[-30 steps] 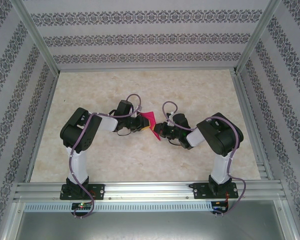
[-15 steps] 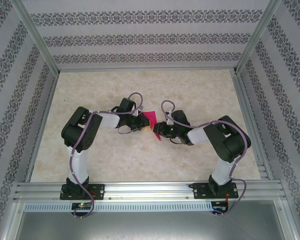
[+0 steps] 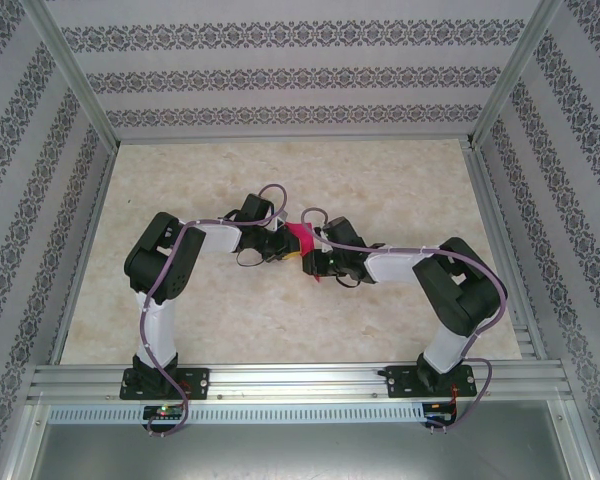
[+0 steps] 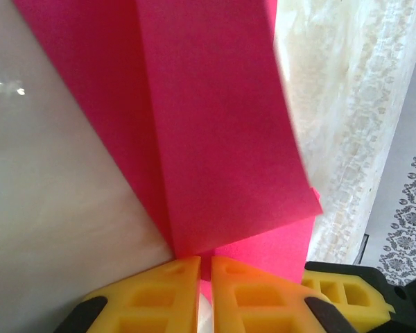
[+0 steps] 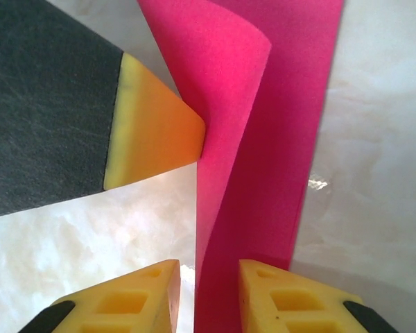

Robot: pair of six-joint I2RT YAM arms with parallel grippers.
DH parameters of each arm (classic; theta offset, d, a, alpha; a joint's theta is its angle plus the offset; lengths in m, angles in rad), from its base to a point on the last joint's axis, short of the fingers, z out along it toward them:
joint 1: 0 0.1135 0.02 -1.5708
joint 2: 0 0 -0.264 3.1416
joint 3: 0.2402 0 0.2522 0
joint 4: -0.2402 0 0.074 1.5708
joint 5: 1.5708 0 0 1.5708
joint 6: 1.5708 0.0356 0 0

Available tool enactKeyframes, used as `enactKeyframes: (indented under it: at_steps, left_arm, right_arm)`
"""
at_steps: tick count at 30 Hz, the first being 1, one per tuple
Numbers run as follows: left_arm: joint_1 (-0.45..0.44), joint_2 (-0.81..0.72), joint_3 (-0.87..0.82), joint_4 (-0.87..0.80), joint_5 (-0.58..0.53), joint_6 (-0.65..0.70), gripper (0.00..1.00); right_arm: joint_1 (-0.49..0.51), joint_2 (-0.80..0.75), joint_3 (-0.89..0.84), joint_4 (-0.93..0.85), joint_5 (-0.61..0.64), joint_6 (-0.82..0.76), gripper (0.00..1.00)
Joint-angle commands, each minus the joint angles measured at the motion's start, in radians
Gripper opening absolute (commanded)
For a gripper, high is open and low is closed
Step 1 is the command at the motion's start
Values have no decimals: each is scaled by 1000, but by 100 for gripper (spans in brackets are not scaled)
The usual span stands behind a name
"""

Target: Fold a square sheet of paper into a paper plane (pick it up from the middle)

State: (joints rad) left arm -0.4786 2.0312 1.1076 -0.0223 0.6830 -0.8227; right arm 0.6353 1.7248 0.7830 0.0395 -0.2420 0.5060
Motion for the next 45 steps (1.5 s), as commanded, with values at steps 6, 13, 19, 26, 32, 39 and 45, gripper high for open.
enactKeyframes:
  at_steps: [6,13,19,26,32,39,45]
  left_arm:
    - [-15,46,11,-73,-73,40,14]
    - [-14,-42,16,-16,-24,52,20]
    - [-13,-99,-50,122,32,40,26]
    - [-26,-94,-100,234,75,19,28]
    - [-50,-75,-91,215,68,37,28]
    - [-61,-30,-68,204,64,38,26]
    - [-61,-14,-53,182,48,48,25]
  right_arm:
    - [20,-1,-1,-58,92,-61,19]
    - [-12,-25,-69,74,-11,12,9]
    - [-63,-15,-133,250,-134,129,8]
    - [-95,25,-180,381,-203,238,6]
    - [-106,40,-177,369,-218,257,6]
    - [-120,57,-168,333,-220,270,6]
    - [-125,77,-163,323,-225,272,6]
